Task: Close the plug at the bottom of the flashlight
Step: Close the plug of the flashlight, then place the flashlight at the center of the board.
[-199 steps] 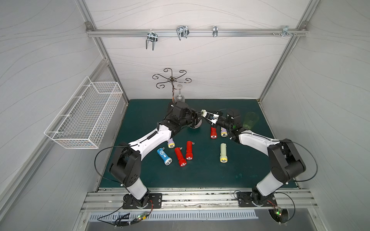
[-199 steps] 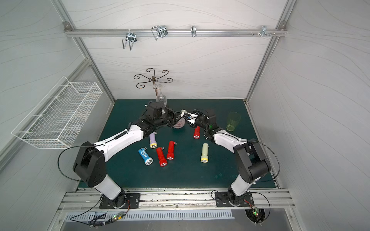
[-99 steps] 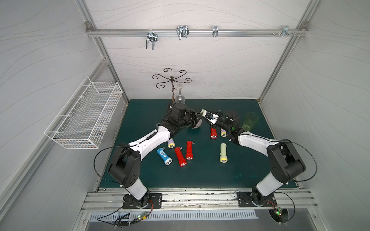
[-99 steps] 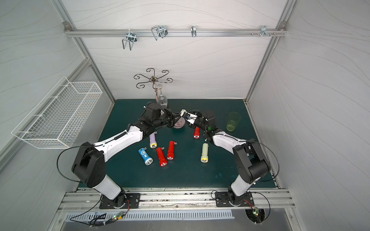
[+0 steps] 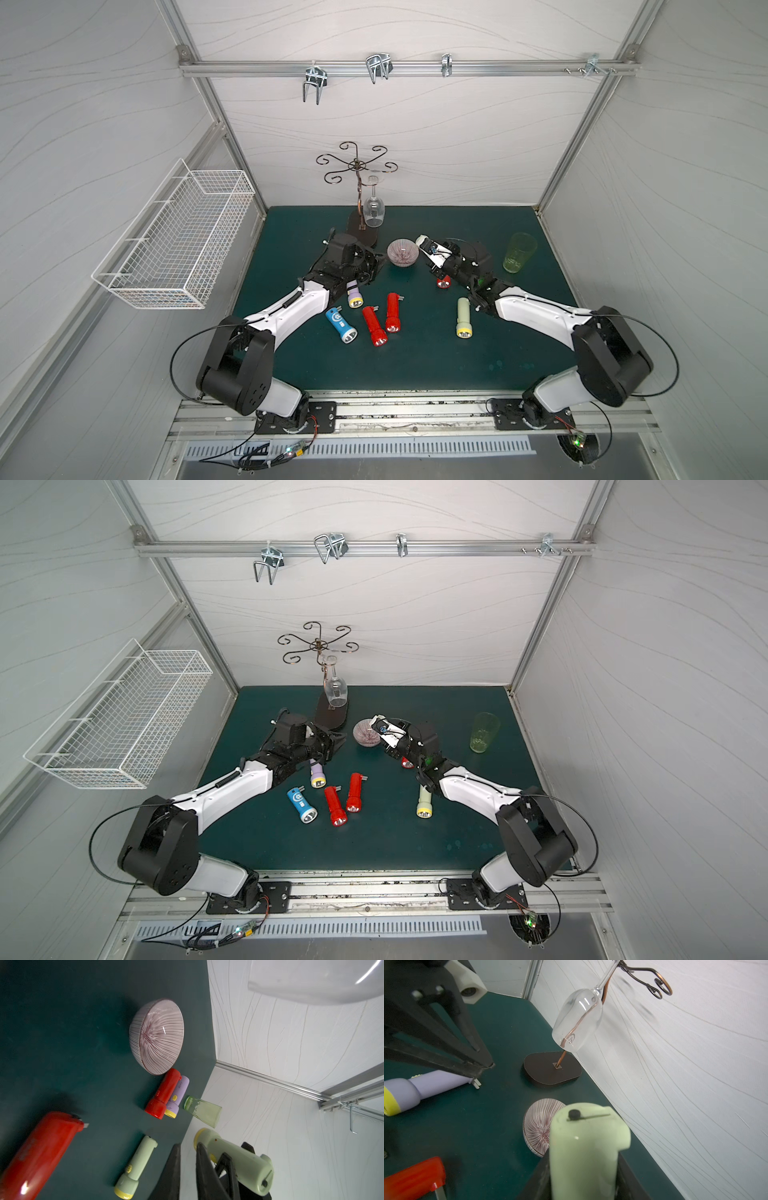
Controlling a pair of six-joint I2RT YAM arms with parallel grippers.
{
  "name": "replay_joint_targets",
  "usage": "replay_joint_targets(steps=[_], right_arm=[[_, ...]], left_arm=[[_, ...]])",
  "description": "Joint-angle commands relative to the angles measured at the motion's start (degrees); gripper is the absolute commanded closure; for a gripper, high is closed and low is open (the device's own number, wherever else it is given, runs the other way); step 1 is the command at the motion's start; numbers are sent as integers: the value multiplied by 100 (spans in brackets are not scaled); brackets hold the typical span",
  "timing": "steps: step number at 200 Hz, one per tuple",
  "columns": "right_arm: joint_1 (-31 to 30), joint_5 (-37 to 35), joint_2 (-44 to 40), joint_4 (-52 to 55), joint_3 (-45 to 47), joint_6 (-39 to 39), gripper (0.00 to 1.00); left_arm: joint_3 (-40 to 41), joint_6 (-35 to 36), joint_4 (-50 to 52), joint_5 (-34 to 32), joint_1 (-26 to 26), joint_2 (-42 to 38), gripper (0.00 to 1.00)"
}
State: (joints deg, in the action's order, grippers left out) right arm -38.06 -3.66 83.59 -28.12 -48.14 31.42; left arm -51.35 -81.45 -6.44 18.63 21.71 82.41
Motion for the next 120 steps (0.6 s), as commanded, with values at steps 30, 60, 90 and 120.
replay_joint_targets(steps=[30, 60, 90, 120], right_arm=[[-258, -1197, -719, 2077, -198, -2240, 100], [-257, -1366, -831, 3869, -673, -3583, 100], [-255, -1273, -588, 5366, -1202, -4794, 100], [-258, -1425, -290, 6314, -1513, -6033, 100]], left_arm=[[-169, 2460, 804, -680, -242, -576, 78], [-134, 3504, 1028, -1050, -290, -988, 70], [11, 4324, 1127, -1773, -298, -1479, 54], [195, 4609, 1237, -2337, -376, -1783, 26]])
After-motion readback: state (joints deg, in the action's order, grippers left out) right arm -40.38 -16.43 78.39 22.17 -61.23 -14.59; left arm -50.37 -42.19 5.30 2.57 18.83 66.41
